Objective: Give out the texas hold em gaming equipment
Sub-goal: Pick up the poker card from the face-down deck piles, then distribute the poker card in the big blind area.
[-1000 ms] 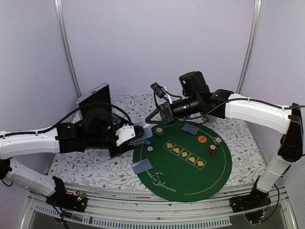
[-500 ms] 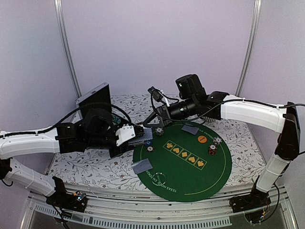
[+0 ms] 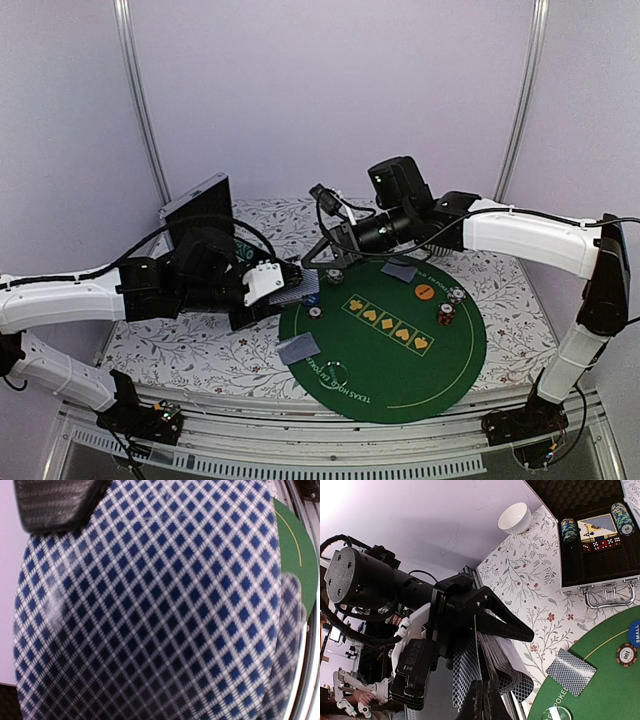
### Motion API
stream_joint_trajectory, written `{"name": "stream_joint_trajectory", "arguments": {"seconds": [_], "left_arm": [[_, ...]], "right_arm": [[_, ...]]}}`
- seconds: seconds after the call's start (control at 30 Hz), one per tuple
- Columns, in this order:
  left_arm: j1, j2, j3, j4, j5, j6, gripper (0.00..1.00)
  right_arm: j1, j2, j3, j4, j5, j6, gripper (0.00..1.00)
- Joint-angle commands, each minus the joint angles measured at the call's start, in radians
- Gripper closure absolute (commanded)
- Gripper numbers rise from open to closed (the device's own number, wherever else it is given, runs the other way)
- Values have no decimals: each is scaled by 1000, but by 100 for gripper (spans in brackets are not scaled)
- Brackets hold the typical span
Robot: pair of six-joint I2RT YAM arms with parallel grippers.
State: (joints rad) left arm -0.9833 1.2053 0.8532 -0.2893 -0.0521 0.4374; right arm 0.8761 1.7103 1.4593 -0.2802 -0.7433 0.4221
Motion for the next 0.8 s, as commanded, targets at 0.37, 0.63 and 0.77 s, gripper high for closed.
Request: {"name": "stream_joint_trajectory", "arguments": {"seconds": [0.37, 0.63, 0.77], "left_arm": [[8, -10, -3, 28, 14, 0, 58], [8, -10, -2, 28, 17, 1, 58], [8, -10, -1, 27, 17, 1, 58]], "right_arm": [[-96, -202, -21, -20, 74, -43, 98], [-268, -354, -129, -20, 209, -44, 98], [-379, -406, -218, -1, 268, -42, 98]]}}
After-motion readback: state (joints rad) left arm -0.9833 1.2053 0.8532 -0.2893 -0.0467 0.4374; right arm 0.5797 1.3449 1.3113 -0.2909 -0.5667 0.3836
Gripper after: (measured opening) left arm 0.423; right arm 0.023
